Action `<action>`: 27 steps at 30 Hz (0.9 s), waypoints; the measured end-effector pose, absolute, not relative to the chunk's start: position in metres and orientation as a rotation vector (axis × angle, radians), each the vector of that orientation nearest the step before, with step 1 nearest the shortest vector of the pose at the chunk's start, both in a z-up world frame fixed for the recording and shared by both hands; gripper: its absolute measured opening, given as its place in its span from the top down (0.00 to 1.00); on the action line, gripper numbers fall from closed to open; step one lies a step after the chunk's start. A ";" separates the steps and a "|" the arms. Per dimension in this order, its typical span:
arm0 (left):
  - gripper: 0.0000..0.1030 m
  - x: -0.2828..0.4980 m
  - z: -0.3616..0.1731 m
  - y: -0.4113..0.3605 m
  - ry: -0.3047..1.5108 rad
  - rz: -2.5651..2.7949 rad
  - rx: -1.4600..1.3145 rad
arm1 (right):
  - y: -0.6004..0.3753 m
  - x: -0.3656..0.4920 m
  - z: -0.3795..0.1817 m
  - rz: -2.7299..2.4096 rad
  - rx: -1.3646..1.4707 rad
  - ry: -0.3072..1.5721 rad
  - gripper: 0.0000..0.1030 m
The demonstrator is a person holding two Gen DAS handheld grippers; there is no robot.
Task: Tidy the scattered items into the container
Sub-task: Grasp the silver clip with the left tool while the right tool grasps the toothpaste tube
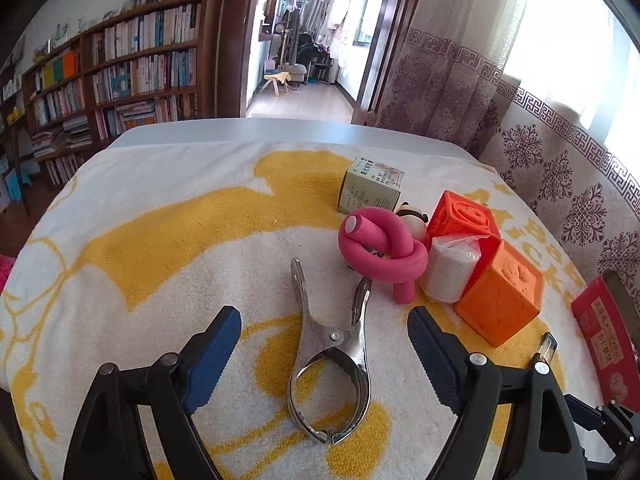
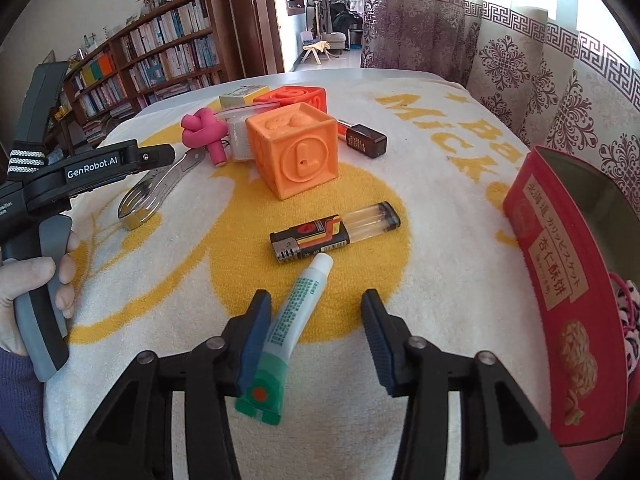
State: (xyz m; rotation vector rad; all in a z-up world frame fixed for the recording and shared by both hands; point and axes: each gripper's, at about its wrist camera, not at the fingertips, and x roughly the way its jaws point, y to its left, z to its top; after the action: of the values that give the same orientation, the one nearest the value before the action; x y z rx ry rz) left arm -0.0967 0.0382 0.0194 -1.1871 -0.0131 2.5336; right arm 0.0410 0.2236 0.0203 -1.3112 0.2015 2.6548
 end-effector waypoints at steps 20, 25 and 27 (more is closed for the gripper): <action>0.69 -0.081 0.043 0.031 -0.057 2.512 -1.096 | 0.237 0.083 0.058 2.703 -1.125 0.277 0.87; 0.11 -0.088 0.029 0.039 0.007 2.531 -1.173 | 0.238 0.083 0.054 2.703 -1.145 0.314 0.87; 0.10 -0.087 0.026 0.044 0.062 2.546 -1.174 | 0.238 0.082 0.051 2.703 -1.156 0.320 0.87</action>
State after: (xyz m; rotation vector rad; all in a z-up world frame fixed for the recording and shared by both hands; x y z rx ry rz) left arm -0.0871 0.0438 0.0263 -1.1740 0.0622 2.5457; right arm 0.0825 0.2380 0.0514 -1.1557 0.3197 2.7034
